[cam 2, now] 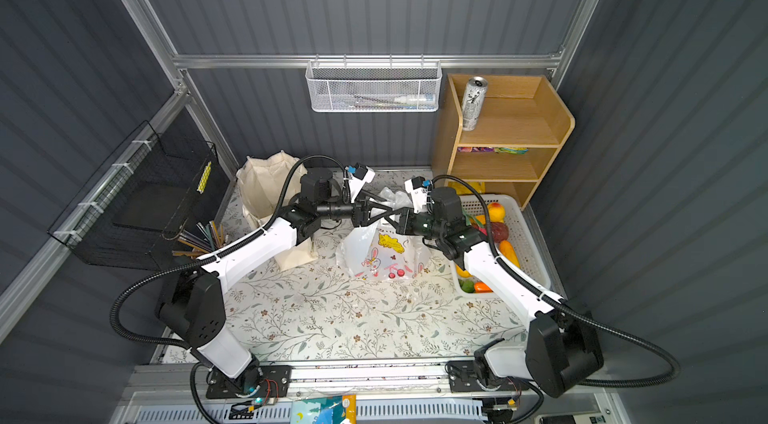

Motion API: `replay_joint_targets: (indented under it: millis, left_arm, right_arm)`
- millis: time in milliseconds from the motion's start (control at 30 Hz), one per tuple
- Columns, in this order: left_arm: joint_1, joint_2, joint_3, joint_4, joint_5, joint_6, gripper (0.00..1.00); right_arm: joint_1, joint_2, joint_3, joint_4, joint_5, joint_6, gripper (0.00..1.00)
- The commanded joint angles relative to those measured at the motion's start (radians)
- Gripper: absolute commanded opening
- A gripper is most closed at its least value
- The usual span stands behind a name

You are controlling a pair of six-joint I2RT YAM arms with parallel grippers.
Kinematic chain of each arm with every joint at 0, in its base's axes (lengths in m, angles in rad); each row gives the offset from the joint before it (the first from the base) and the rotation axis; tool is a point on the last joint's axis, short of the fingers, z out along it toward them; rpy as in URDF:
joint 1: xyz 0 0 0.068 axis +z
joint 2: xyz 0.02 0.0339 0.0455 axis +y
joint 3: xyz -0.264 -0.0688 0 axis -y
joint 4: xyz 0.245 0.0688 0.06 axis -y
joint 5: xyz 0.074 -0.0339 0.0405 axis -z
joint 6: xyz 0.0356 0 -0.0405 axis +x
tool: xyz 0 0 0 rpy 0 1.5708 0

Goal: Place the mixed food into the grocery bags and tie them

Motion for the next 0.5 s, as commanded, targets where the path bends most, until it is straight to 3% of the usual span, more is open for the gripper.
replay_joint_targets:
  millis: [0,100,467]
  left_arm:
    - [0.001,-0.001,-0.015,0.078,0.001,-0.037,0.42]
    - [0.001,0.01,-0.001,0.061,0.012,-0.035,0.4]
    - [0.001,0.022,0.006,-0.083,-0.022,0.027,0.52]
  right_arm:
    - [0.007,-0.026,-0.023,0.009,-0.013,-0.002,0.0]
    - [0.007,-0.033,-0.03,0.008,-0.011,-0.005,0.0]
    - [0.007,-0.032,-0.03,0.012,-0.012,-0.005,0.0]
